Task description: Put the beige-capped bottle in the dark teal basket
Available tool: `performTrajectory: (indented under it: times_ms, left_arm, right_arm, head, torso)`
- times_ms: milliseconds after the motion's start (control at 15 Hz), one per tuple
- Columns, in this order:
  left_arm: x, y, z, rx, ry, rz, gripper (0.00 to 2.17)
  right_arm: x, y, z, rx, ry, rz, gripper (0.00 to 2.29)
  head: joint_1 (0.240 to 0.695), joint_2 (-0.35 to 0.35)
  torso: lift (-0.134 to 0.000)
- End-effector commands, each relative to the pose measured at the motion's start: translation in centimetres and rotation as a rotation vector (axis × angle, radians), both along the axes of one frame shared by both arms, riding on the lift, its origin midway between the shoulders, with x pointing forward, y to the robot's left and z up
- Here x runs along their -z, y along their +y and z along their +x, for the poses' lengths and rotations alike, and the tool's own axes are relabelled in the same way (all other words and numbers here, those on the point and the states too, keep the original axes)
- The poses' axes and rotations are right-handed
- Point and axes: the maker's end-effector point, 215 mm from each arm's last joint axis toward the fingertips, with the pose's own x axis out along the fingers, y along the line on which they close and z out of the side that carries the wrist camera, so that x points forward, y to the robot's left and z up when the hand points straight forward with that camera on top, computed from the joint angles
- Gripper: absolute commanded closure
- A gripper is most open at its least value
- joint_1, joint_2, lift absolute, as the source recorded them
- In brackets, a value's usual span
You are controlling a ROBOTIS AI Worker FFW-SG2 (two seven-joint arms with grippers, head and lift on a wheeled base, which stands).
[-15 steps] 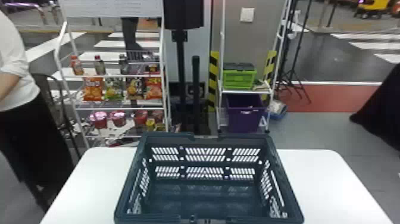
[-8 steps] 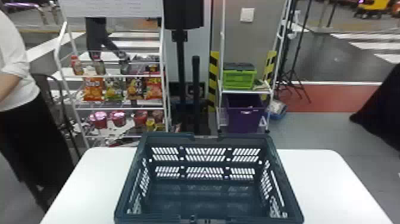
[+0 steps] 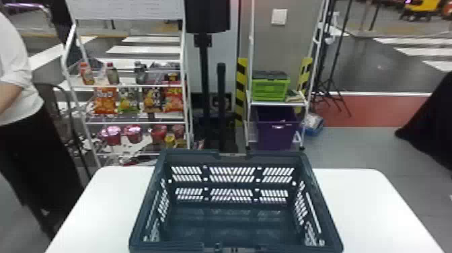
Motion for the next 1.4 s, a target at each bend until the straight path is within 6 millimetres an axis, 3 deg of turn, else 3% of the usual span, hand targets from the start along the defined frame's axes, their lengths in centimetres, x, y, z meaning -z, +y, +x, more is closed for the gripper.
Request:
performTrajectory:
  times_ms: [0,267,533,800,1000,1333]
  left_arm:
    - [-0.2,0.0,0.1,0.0,-0.004,-0.001,0.14]
    - [-0.2,0.0,0.0,-0.001,-0.005,-0.002,0.14]
    - [-0.5,0.0,-0.2,-0.001,-0.012,-0.005,0.14]
    - [-0.7,0.3,-0.5,-0.007,-0.018,-0.006,0.14]
    - [-0.7,0.6,-0.9,-0.012,-0.021,-0.005,0.14]
    - [-1.1,0.7,-1.1,-0.014,-0.035,-0.009,0.14]
  right_arm:
    - [-3.5,0.5,1.7,-0.011,-0.045,0.0,2.21]
    - [-6.6,1.3,5.5,-0.028,-0.04,0.01,2.21]
    - [-7.1,3.6,10.7,-0.055,0.054,0.029,2.21]
    - [-6.1,7.7,15.9,-0.094,0.2,0.009,2.21]
    - [-3.6,10.4,18.6,-0.133,0.371,-0.065,2.21]
    - [0.3,13.1,21.1,-0.173,0.604,-0.171,2.21]
  head:
    - [0.499,0.0]
    - [0.499,0.0]
    - [0.499,0.0]
    - [0.499,0.0]
    - [0.499,0.0]
    - [0.499,0.0]
  torso:
    - [0.0]
    - [0.0]
    - [0.0]
    - [0.0]
    - [0.0]
    - [0.0]
